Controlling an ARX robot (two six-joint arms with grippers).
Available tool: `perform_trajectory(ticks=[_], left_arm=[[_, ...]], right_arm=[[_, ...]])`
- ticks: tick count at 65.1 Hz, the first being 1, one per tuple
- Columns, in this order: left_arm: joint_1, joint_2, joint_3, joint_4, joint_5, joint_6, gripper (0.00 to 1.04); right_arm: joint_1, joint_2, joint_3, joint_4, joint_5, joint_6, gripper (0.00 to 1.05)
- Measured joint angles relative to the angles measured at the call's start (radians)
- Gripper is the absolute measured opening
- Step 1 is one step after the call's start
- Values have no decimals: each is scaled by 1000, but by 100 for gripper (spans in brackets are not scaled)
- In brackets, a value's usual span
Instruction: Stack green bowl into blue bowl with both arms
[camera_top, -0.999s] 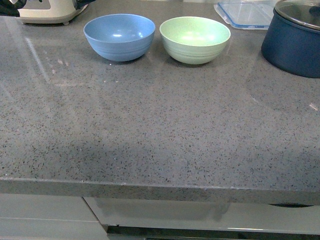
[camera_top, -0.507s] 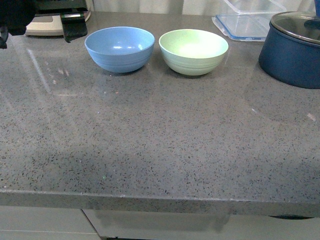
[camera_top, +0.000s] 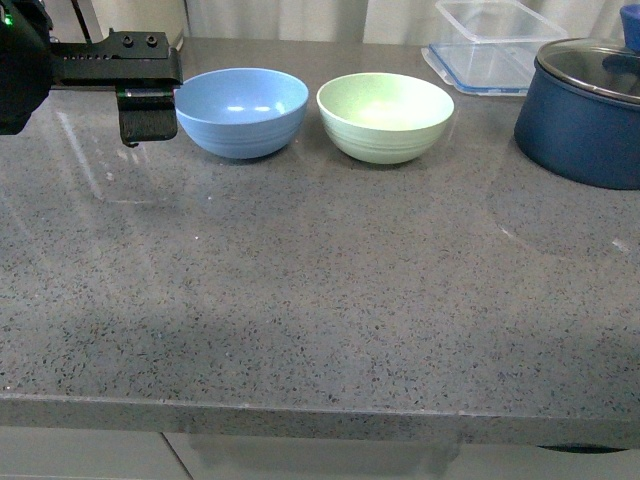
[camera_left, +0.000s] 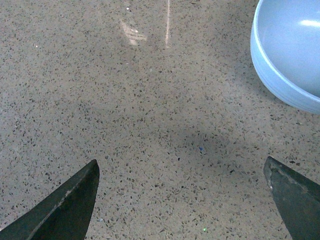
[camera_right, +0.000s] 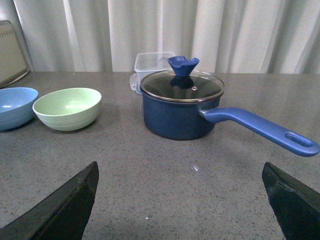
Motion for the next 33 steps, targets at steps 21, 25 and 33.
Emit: perform_trajectory(ticks=[21, 25, 33], left_arm=[[90, -129, -491, 1078, 311, 303, 52], [114, -199, -550, 1122, 327, 321, 40], [154, -307, -694, 1127, 377, 335, 7]], right_arm=[[0, 0, 0, 0, 0, 0, 95], [0, 0, 0, 0, 0, 0, 95], [0, 0, 0, 0, 0, 0, 95]])
